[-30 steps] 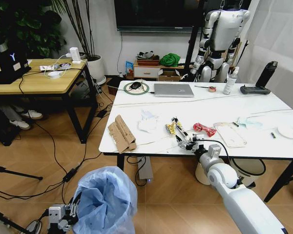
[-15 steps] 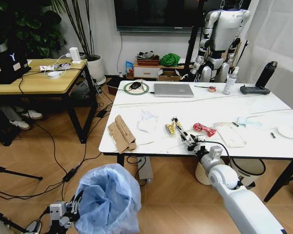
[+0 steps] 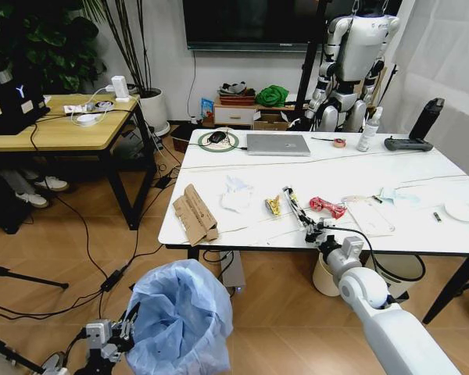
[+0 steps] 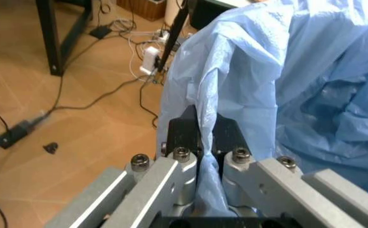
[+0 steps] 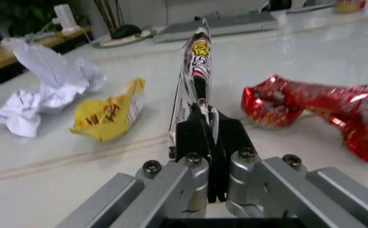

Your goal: Pick up the trash bin and place the trash from the table into it.

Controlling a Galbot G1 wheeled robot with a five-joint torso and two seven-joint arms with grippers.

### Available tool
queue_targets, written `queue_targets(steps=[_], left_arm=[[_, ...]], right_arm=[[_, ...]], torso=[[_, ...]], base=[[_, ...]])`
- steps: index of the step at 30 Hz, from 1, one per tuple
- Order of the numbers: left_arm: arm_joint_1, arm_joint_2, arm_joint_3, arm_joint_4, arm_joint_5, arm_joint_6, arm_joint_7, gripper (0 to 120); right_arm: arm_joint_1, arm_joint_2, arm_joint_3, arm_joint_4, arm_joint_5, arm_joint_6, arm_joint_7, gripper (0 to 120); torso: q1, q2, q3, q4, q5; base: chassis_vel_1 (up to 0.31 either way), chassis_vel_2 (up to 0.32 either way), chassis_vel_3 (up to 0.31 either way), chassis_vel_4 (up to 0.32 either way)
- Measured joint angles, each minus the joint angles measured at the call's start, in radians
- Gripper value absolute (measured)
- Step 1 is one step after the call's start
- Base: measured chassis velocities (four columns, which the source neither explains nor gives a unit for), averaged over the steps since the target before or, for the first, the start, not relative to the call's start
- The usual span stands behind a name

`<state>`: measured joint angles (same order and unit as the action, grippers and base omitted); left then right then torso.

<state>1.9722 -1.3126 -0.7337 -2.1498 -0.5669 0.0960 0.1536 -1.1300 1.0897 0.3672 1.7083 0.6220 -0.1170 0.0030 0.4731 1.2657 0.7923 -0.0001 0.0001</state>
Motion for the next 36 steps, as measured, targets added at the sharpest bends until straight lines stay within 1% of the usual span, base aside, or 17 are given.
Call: queue_targets(steps=[1,4,6,7,10,13,14,16,19,20,23,25,26,28,32,34,36], left_arm=[[0.0,0.0,0.0,0.0,0.0,0.0,0.0,0],[-0.008,0.011,0.025,0.001,-0.017,0.014,-0.016,0],[-0.017,0.021,0.05,0.0,-0.038,0.028,-0.03,0],[-0.017,0.021,0.05,0.0,-0.038,0.028,-0.03,0],[-0.022,0.026,0.078,-0.008,-0.065,0.045,-0.045,0],[-0.019,0.036,0.1,-0.013,-0.076,0.055,-0.059,0],[-0.019,0.036,0.1,-0.013,-0.076,0.055,-0.059,0],[-0.013,0.053,0.109,-0.018,-0.077,0.056,-0.062,0],[0.004,0.098,0.11,-0.039,-0.084,0.056,-0.063,0],[0.004,0.098,0.11,-0.039,-0.084,0.056,-0.063,0],[0.013,0.156,0.105,-0.065,-0.111,0.062,-0.071,0],[0.009,0.189,0.102,-0.07,-0.132,0.067,-0.077,0],[0.009,0.189,0.102,-0.07,-0.132,0.067,-0.077,0],[0.0,0.22,0.096,-0.07,-0.152,0.069,-0.084,0],[-0.018,0.255,0.084,-0.062,-0.189,0.073,-0.091,0],[-0.021,0.257,0.084,-0.061,-0.194,0.074,-0.092,0],[-0.034,0.266,0.081,-0.053,-0.204,0.076,-0.097,0]], right_arm=[[0.0,0.0,0.0,0.0,0.0,0.0,0.0,0],[-0.051,-0.024,0.059,0.061,0.055,0.064,-0.056,0],[-0.093,-0.049,0.1,0.118,0.119,0.141,-0.155,0],[-0.093,-0.049,0.1,0.118,0.119,0.141,-0.155,0],[-0.119,-0.075,0.097,0.185,0.19,0.209,-0.24,0],[-0.126,-0.096,0.019,0.26,0.208,0.245,-0.273,0],[-0.126,-0.096,0.019,0.26,0.208,0.245,-0.273,0],[-0.121,-0.105,-0.064,0.289,0.204,0.26,-0.286,0],[-0.106,-0.12,-0.17,0.298,0.196,0.276,-0.304,0],[-0.106,-0.12,-0.17,0.298,0.196,0.276,-0.304,0],[-0.069,-0.148,-0.288,0.288,0.189,0.3,-0.33,0],[-0.046,-0.163,-0.348,0.269,0.178,0.317,-0.362,0],[-0.046,-0.163,-0.348,0.269,0.178,0.317,-0.362,0],[-0.025,-0.174,-0.403,0.244,0.166,0.333,-0.407,0],[-0.011,-0.185,-0.484,0.219,0.145,0.357,-0.452,0],[-0.009,-0.185,-0.495,0.218,0.14,0.361,-0.453,0],[0.004,-0.185,-0.532,0.217,0.124,0.371,-0.457,0]], torso=[[0.0,0.0,0.0,0.0,0.0],[0.0,0.0,0.0,-0.0002,0.0],[0.0,0.0,0.0,-0.0004,-0.0002],[0.0,0.0,0.0,-0.0004,-0.0002],[0.0,0.0,0.0,-0.0005,-0.0004],[0.0,0.0,0.0,0.0,-0.0003],[0.0,0.0,0.0,0.0,-0.0003],[0.0,0.0,0.0,0.0001,-0.0003],[0.0,0.0,0.0,0.0001,-0.0001],[0.0,0.0,0.0,0.0001,-0.0001],[0.0,0.0,0.0,0.0001,-0.0003],[0.0,0.0,0.0,0.0,-0.0002],[0.0,0.0,0.0,0.0,-0.0002],[0.0,0.0,0.0,0.0,-0.0003],[0.0,0.0,0.0,-0.0002,-0.0003],[0.0,0.0,0.0,-0.0002,-0.0003],[0.0,0.0,0.0,-0.0001,-0.0004]], base=[[0.0,0.0,0.0,0.0],[0.0,0.0,0.0,0.0],[0.0,0.0,0.0,0.0],[0.0,0.0,0.0,0.0],[0.0,0.0,0.0,0.0],[0.0,0.0,0.0,0.0],[0.0,0.0,0.0,0.0],[0.0,0.0,0.0,0.0],[0.0,0.0,0.0,0.0],[0.0,0.0,0.0,0.0],[0.0,0.0,0.0,0.0],[0.0,0.0,0.0,0.0],[0.0,0.0,0.0,0.0],[0.0,0.0,0.0,0.0],[0.0,0.0,0.0,0.0],[0.0,0.0,0.0,0.0],[0.0,0.0,0.0,0.0]])
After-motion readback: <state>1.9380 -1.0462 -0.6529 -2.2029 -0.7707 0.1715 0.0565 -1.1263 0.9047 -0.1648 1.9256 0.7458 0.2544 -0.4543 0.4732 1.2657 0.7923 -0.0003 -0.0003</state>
